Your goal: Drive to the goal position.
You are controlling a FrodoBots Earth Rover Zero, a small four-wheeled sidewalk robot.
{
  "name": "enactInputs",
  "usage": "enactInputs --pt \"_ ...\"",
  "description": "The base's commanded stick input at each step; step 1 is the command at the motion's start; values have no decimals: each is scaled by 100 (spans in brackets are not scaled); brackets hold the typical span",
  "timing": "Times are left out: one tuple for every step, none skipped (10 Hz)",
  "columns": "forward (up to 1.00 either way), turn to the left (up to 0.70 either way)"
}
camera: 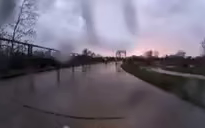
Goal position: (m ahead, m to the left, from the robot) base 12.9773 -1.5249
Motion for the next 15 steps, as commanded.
enactInputs --pt "70 0" --pt "70 0" --pt "70 0" --pt "70 0" --pt "70 0" --pt "70 0" --pt "70 0" --pt "70 0" --pt "70 0" --pt "70 0" --pt "70 0" --pt "70 0" --pt "70 0" --pt "70 0" --pt "70 0"
